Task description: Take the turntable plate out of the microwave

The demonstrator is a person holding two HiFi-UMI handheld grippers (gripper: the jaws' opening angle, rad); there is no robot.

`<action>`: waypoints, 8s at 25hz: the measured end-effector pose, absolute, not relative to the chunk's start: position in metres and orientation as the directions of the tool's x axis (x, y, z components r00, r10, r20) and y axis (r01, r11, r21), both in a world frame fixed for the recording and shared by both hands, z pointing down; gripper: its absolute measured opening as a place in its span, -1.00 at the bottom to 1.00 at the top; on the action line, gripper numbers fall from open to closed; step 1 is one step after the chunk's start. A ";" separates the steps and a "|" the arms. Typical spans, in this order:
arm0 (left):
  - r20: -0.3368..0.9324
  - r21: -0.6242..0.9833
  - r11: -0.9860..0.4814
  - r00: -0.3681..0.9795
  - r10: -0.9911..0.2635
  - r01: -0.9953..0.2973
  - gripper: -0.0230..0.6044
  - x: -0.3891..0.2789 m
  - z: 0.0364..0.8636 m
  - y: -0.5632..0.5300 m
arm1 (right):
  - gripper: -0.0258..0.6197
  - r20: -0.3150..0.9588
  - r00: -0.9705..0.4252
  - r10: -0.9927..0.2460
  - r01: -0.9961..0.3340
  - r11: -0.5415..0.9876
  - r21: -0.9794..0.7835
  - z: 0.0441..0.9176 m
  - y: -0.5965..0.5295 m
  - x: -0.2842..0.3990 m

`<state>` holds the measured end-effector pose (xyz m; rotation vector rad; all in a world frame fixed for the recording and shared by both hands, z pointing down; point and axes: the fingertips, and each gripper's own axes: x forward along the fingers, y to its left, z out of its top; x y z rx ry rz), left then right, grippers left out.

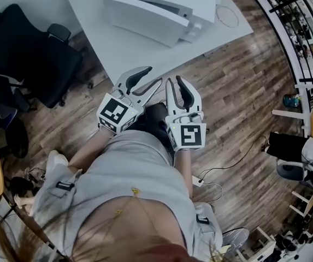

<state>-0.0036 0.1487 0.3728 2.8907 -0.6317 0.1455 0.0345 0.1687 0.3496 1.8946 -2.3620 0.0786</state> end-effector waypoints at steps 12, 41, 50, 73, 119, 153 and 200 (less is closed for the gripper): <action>0.144 0.145 -0.876 0.886 -0.441 -0.460 -0.39 0.024 0.372 0.105 | -0.65 0.125 -0.254 -0.959 -0.967 0.256 0.001 0.355 0.119 0.066; 0.200 0.105 -0.785 0.786 -0.585 -0.611 -0.39 0.105 0.387 0.009 | -0.70 0.210 -0.432 -0.877 -0.900 0.433 -0.042 0.397 -0.042 0.168; 0.181 0.139 -0.747 0.758 -0.626 -0.650 -0.39 0.096 0.383 0.002 | -0.71 0.274 -0.554 -0.786 -0.832 0.535 -0.147 0.424 -0.065 0.151; 0.137 0.279 -0.761 0.809 -0.572 -0.585 -0.39 0.029 0.362 0.006 | -0.76 0.305 -0.807 -0.505 -0.578 0.781 -0.236 0.422 0.010 0.035; 0.288 0.274 -0.734 0.781 -0.554 -0.621 -0.31 -0.058 0.456 -0.076 | -0.80 0.322 -0.506 -0.800 -0.862 0.452 -0.231 0.459 -0.072 -0.002; 0.446 0.492 -0.589 0.767 -0.462 -0.641 -0.30 -0.019 0.581 -0.177 | -0.63 0.504 -0.315 -0.805 -0.904 0.092 -0.418 0.588 -0.137 0.057; 0.327 0.944 0.143 0.790 -0.518 -0.297 -0.73 -0.027 0.640 -0.146 | -0.62 0.410 -0.433 -0.803 -0.435 -0.212 -0.875 0.641 -0.112 0.054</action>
